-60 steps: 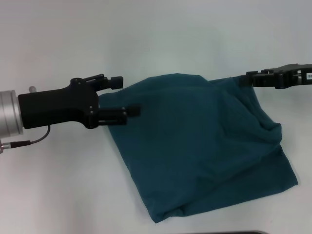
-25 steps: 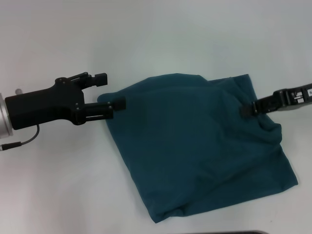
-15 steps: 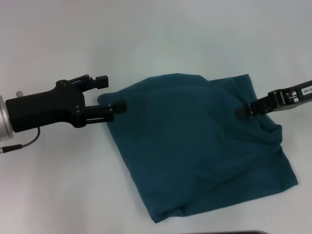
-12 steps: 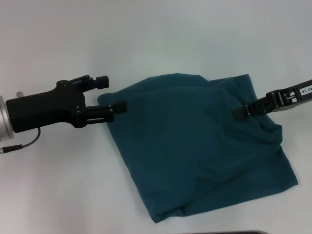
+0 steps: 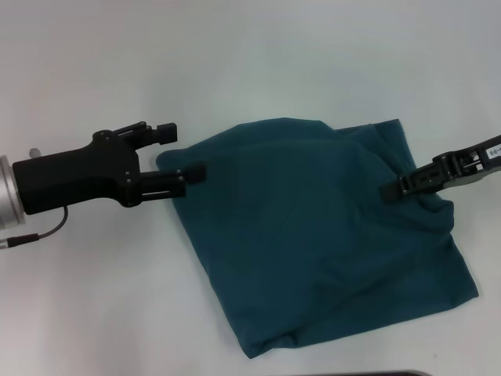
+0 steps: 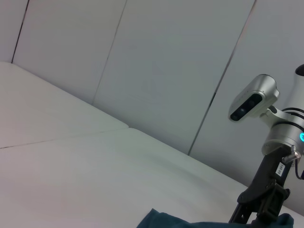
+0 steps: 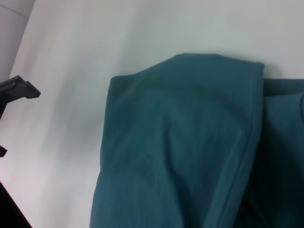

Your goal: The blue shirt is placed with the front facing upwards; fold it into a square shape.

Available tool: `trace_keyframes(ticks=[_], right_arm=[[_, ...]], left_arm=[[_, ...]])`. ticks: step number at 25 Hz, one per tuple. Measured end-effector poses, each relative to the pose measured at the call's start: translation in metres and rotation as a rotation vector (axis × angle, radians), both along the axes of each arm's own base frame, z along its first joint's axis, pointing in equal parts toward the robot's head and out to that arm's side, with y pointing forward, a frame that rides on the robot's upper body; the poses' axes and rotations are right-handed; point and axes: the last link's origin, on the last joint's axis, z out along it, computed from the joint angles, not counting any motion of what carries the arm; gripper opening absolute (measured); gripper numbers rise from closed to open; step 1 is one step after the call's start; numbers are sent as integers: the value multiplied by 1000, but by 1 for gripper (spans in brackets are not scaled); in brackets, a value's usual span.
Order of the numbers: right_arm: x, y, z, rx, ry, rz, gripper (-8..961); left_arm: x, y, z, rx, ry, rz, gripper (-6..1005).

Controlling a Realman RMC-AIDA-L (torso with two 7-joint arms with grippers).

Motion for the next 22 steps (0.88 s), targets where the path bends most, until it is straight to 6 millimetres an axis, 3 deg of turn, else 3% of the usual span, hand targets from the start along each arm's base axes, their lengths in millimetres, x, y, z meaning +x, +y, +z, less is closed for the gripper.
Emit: trace_keyframes(ticks=[20, 22], right_arm=[[-4, -7, -27, -76, -4, 4, 588], [-3, -9, -27, -69, 8, 11, 487]], left_arm=[[-1, 0, 0, 7, 6, -13, 908], [-1, 0, 1, 9, 6, -13, 908]])
